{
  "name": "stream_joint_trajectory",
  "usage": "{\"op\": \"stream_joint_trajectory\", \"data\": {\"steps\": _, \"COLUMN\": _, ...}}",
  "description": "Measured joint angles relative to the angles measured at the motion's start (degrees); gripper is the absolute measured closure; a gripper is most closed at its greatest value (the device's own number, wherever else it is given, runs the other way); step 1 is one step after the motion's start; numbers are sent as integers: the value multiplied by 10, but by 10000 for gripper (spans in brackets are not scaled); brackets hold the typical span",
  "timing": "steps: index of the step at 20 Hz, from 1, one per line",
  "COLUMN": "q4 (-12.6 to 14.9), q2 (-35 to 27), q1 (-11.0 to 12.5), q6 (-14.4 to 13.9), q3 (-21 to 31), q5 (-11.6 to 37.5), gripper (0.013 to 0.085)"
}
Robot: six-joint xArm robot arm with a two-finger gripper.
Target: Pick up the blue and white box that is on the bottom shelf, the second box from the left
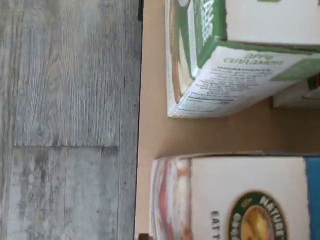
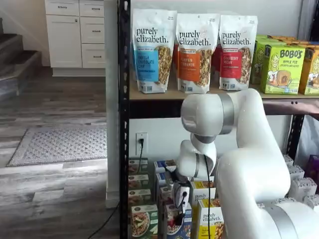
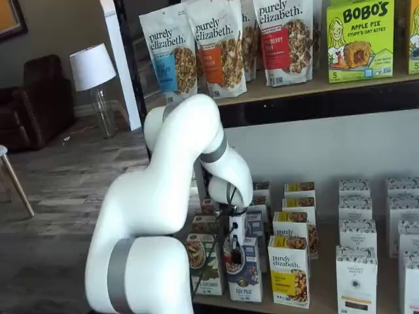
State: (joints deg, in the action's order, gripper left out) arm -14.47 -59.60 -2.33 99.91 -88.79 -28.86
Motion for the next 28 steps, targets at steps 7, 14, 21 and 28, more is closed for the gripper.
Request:
{"op": "stream_joint_trajectory", "data": {"steps": 7, "q4": 9, "q2": -7, "q1": -5, "q6": -13, "q3": -6, "q5": -2, "gripper": 370}}
{"op": "stream_joint_trajectory", "data": {"steps": 14, "q4": 28, "q2": -11, "q1": -6, "q6": -31, "q3": -10, "q5": -3, "gripper": 370}}
{"op": "stream_joint_trajectory", "data": {"steps": 21, "q4": 25, "q2": -6, "q1": -2, "q6": -24, "q3": -4, "q5": -3, "gripper": 370}}
{"op": "stream_joint_trajectory", "data": {"steps": 28, "q4": 18, "q2": -3, "q1": 1, "q6": -15, "q3": -2, "q5": -8, "gripper": 410}}
